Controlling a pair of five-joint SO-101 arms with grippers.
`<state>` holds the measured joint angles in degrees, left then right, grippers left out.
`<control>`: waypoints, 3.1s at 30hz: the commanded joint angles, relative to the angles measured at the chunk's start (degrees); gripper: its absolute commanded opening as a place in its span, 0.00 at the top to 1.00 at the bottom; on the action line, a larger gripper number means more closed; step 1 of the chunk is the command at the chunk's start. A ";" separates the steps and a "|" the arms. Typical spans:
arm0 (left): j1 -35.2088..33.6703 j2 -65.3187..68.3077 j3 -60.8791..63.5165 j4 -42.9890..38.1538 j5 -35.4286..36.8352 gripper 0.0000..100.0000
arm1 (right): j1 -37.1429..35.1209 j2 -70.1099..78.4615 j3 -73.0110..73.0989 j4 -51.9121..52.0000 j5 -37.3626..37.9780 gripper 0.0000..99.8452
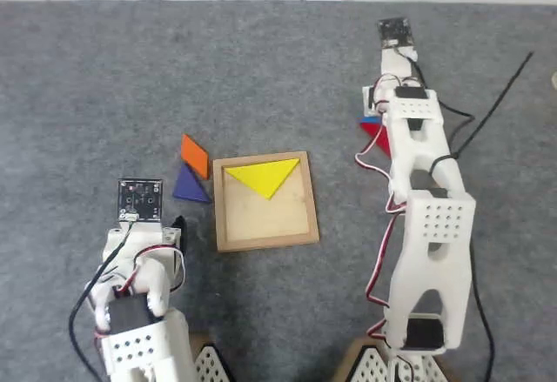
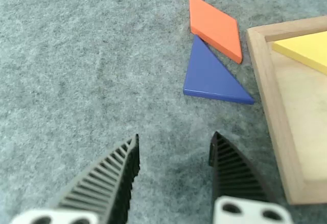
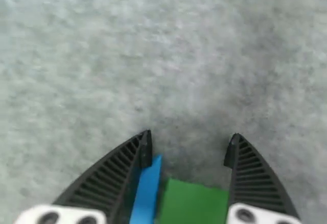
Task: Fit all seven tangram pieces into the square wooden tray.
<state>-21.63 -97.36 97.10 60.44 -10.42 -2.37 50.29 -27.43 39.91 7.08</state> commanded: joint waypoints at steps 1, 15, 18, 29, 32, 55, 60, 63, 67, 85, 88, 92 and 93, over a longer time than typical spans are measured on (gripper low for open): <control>0.09 -0.62 -0.31 0.18 -0.44 0.78 | 2.24 -1.36 -3.34 7.25 -0.44 0.76; 0.09 -0.62 -0.31 0.18 -0.44 0.78 | -2.95 -6.11 -3.34 44.88 5.19 0.76; 0.09 -0.62 -0.31 0.18 -0.44 0.78 | -3.74 -7.52 -3.08 47.25 5.19 0.76; 0.09 -0.62 -0.31 0.18 -0.44 0.78 | -5.14 -27.74 10.73 49.71 5.10 0.76; 0.09 -0.62 -0.31 0.18 -0.44 0.78 | -4.79 -34.95 17.32 48.84 7.03 0.76; 0.09 -0.62 -0.31 0.18 -0.44 0.78 | -7.16 -37.14 35.69 27.74 7.47 0.76; 0.09 -0.62 -0.31 0.18 -0.44 0.78 | -6.81 -37.14 33.32 21.85 7.91 0.76; 0.09 -0.62 -0.31 0.18 -0.44 0.78 | -6.37 -37.32 33.14 19.38 7.91 0.76; 0.09 -0.62 -0.31 0.18 -0.44 0.78 | -5.49 -37.76 33.32 24.31 8.00 0.76; 0.09 -0.62 -0.31 0.18 -0.44 0.78 | -3.47 -32.92 35.60 19.91 7.82 0.76; 0.09 -0.62 -0.31 0.18 -0.44 0.78 | -2.68 -31.34 32.70 18.59 7.74 0.76; 0.09 -0.62 -0.31 0.18 -0.44 0.78 | -0.92 -31.08 30.59 14.99 7.65 0.76; 0.09 -0.62 -0.31 0.18 -0.44 0.78 | -0.31 -31.08 30.59 13.14 7.56 0.76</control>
<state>-21.63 -97.36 97.10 60.44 -10.42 -4.48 20.04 6.51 57.05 15.25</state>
